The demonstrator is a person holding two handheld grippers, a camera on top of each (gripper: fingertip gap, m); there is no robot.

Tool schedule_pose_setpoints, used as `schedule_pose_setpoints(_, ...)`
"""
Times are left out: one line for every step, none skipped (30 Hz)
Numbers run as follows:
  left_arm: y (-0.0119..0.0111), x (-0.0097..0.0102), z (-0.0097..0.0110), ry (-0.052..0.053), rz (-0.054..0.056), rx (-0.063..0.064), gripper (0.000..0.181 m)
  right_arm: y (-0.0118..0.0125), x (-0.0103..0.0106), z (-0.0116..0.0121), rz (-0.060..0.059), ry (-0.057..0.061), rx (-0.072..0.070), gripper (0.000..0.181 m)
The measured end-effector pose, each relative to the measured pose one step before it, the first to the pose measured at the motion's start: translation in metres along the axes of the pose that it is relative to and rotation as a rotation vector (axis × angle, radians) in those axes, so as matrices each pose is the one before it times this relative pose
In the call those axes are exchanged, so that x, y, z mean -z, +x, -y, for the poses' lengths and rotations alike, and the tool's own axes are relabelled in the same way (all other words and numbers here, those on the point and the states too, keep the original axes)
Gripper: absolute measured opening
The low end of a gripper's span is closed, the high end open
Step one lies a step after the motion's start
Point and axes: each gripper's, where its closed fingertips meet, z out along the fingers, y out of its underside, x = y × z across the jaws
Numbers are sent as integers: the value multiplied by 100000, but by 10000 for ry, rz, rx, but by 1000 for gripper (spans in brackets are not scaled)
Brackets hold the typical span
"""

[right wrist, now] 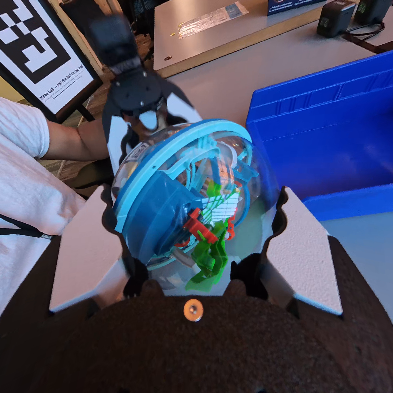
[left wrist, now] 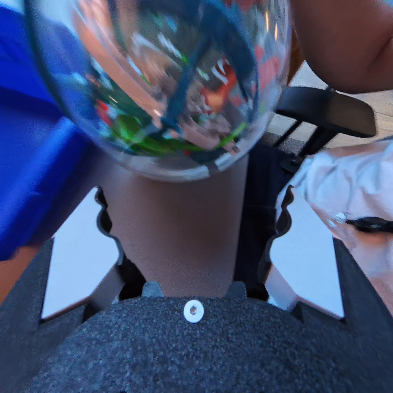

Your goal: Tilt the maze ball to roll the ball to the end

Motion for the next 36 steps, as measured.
schedule_pose_setpoints(-996,541,1384,322,401,-345,159,143,-81,66,91,-36,-57,147)
schedule_pose_setpoints(-769,247,1392,303,229,-415,160,146,-62,72,85,13,-85,148)
schedule_pose_setpoints(-595,-34,1243,257,87,-359,159,124,-22,67,83,20,-75,148)
schedule_pose_setpoints(-309,-258,950,135,-98,-248,158,87,-2,34,78,26,-45,148)
schedule_pose_setpoints(-75,-418,631,21,-214,-175,158,47,15,23,65,42,-31,148)
schedule_pose_setpoints(-95,-505,316,-48,-158,-160,158,20,20,15,37,30,-5,148)
schedule_pose_setpoints(-139,-550,41,-85,-104,-118,158,-52,12,-2,34,25,49,148)
schedule_pose_setpoints(101,-507,-165,-94,-224,-15,158,-135,11,12,47,57,97,148)
schedule_pose_setpoints(299,-389,-204,-45,-306,47,158,-139,52,-14,34,77,108,148)
schedule_pose_setpoints(173,-246,-135,33,-174,56,158,-129,82,-40,5,70,104,147)
schedule_pose_setpoints(61,-69,-44,97,-46,53,158,-107,195,-11,-26,92,118,147)
schedule_pose_setpoints(16,68,-59,58,11,16,157,-136,368,174,-45,246,197,146)
schedule_pose_setpoints(-39,99,-120,4,22,61,157,-32,630,199,-183,323,150,146)
schedule_pose_setpoints(-63,78,-110,14,12,122,157,44,844,73,-259,335,75,147)
schedule_pose_setpoints(-46,82,-93,45,-26,160,157,228,1017,-145,-392,325,16,146)
schedule_pose_setpoints(-59,81,-98,59,-29,173,157,330,1095,-499,-509,262,2,145)
schedule_pose_setpoints(-131,96,-111,63,24,197,156,261,1024,-1027,-515,59,-17,146)
schedule_pose_setpoints(-128,88,-103,83,36,221,156,81,756,-1406,-443,-121,-135,146)
schedule_pose_setpoints(-125,87,-82,133,41,216,156,-166,345,-1627,-317,-216,-217,147)
schedule_pose_setpoints(-146,64,-31,194,59,250,156,-292,-75,-1596,-283,-170,-246,149)
schedule_pose_setpoints(-173,49,12,235,85,317,156,-446,-338,-1455,-226,-75,-77,153)
schedule_pose_setpoints(-168,22,36,254,92,318,156,-159,-443,-1153,-401,-13,105,154)
schedule_pose_setpoints(-143,5,47,249,92,293,156,72,-557,-646,-478,123,109,148)
schedule_pose_setpoints(-104,5,30,202,93,256,156,-185,-730,-279,-225,185,113,149)
schedule_pose_setpoints(-31,-7,-12,141,78,181,157,-16,-782,19,-179,166,127,151)
schedule_pose_setpoints(60,-6,-76,82,64,126,156,293,-657,149,-254,-48,-26,150)
schedule_pose_setpoints(116,3,-116,42,56,95,157,63,-635,380,-43,106,88,151)
schedule_pose_setpoints(196,-5,-171,34,36,66,157,-35,-569,382,42,148,112,151)
schedule_pose_setpoints(192,3,-161,59,41,65,157,-481,-549,-21,339,-112,17,153)
schedule_pose_setpoints(136,31,-115,116,72,78,157,-517,-475,25,371,-68,-73,153)
schedule_pose_setpoints(113,65,-132,127,72,84,156,-461,-325,209,305,59,22,151)
schedule_pose_setpoints(101,97,-222,70,61,86,156,-60,-88,231,19,96,132,152)
schedule_pose_setpoints(111,91,-335,2,56,58,156,-118,18,229,83,119,172,152)
schedule_pose_setpoints(172,14,-475,-57,69,20,156,-136,84,241,94,88,120,151)
schedule_pose_setpoints(216,-97,-572,-91,60,48,156,-163,159,282,101,59,88,152)
schedule_pose_setpoints(265,-194,-623,-92,27,111,157,-166,217,385,128,80,-12,152)
